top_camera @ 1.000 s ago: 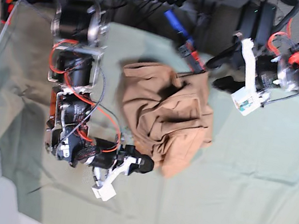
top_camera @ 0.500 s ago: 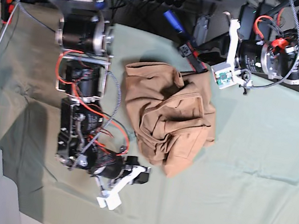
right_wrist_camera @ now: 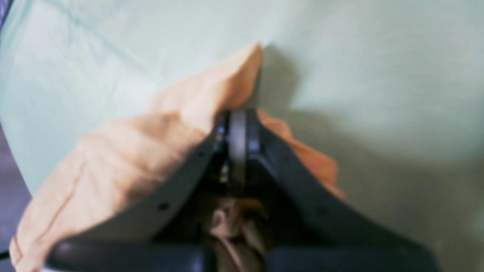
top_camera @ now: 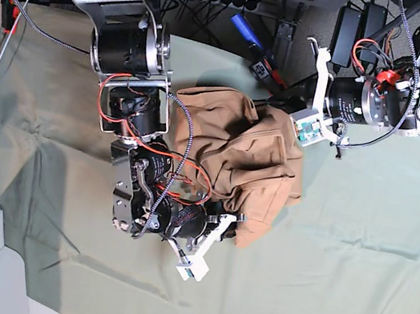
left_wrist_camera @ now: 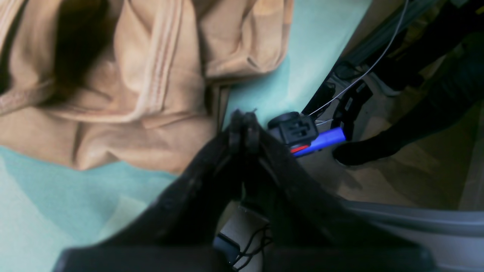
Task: Fold the T-shirt properly
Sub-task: 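Lower both grippers onto opposite sides of the tan bundle, then squeeze the bundle between both grippers to square its sides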
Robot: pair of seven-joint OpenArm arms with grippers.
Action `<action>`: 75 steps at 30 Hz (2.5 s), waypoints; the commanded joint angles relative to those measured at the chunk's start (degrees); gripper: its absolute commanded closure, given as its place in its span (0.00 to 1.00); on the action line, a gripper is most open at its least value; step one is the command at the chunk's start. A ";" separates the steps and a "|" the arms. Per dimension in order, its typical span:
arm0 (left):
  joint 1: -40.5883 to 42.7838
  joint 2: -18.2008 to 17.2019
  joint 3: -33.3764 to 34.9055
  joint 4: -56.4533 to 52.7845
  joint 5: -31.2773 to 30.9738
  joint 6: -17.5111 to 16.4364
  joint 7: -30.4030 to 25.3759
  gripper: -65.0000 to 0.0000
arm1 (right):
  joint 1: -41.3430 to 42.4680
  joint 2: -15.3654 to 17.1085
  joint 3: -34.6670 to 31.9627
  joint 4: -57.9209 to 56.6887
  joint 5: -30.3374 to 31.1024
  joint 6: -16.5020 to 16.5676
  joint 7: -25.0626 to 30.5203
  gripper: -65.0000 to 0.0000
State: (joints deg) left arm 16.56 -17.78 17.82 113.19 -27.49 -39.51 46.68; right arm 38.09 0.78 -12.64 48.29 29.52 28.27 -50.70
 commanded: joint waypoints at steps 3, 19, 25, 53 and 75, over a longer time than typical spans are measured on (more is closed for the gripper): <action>-2.16 0.00 -0.15 0.22 -0.87 -0.49 -1.44 1.00 | 2.10 -0.15 -1.18 0.66 0.87 6.67 -0.15 1.00; -10.23 -0.42 3.96 -14.01 1.81 -0.49 -1.55 1.00 | 2.40 0.44 -1.20 0.79 9.14 6.69 -11.52 1.00; -14.78 -2.21 3.96 -18.14 2.67 -0.49 -1.70 1.00 | 2.43 3.30 -1.20 2.34 13.64 6.69 -13.57 1.00; -44.65 -1.77 3.98 -50.62 3.39 -0.49 -12.22 1.00 | -4.50 13.35 -1.20 5.95 32.44 6.97 -22.91 1.00; -47.21 -6.49 3.96 -54.12 -0.90 -0.49 -10.38 1.00 | -17.51 3.41 -1.22 20.52 33.44 7.06 -23.74 1.00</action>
State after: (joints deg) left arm -28.60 -23.70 22.17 58.04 -27.97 -40.40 37.56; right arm 19.25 4.40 -14.11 67.83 61.69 28.38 -74.85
